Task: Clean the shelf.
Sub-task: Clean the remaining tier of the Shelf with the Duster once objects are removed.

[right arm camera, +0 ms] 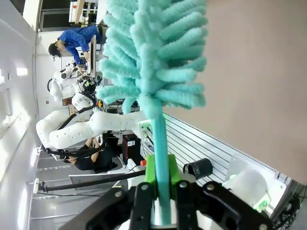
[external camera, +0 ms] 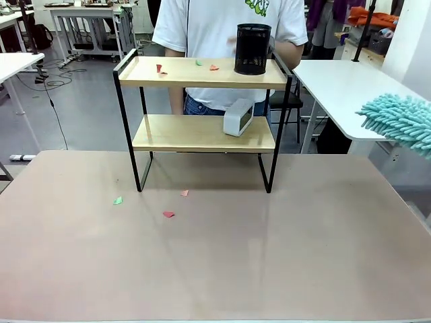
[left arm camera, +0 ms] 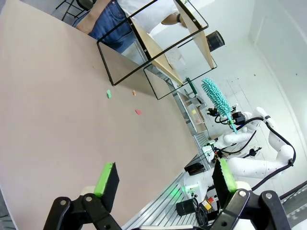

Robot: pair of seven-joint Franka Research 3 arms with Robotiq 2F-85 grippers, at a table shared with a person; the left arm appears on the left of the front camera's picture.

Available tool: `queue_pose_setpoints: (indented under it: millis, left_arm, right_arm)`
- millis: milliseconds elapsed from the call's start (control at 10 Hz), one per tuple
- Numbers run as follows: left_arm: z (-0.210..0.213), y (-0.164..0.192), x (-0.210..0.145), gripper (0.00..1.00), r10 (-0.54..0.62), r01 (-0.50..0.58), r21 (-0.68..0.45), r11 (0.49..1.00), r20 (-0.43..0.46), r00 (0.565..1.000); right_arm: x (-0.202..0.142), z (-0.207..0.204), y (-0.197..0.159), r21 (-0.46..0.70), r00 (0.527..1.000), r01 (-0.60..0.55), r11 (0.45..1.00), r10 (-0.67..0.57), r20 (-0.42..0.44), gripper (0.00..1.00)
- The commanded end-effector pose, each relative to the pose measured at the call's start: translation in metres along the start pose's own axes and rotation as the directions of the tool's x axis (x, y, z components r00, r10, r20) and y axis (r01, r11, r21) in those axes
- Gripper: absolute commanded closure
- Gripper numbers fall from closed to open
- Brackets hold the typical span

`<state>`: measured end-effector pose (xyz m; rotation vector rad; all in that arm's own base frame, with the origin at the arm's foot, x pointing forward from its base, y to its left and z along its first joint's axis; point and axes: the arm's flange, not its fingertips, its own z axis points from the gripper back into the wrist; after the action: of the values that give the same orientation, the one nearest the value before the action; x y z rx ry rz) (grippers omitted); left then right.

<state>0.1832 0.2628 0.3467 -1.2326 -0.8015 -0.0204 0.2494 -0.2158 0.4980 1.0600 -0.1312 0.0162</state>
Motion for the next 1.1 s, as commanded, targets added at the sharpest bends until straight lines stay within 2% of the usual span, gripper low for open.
queue_pose_setpoints:
  millis: [0, 1000]
  left_arm:
    - [-0.0018, -0.0002, 0.0011, 0.0, -0.027, 0.028, -0.014, 1.0, 0.016, 0.999]
    - [-0.0018, -0.0002, 0.0011, 0.0, -0.027, 0.028, -0.014, 1.0, 0.016, 0.999]
  right_arm:
    - [-0.0023, 0.0014, 0.0018, -0.003, 1.0, -0.007, 1.0, 0.007, -0.009, 0.88]
    - [0.0, 0.0, 0.0, 0.0, 1.0, 0.0, 1.0, 0.0, 0.0, 0.88]
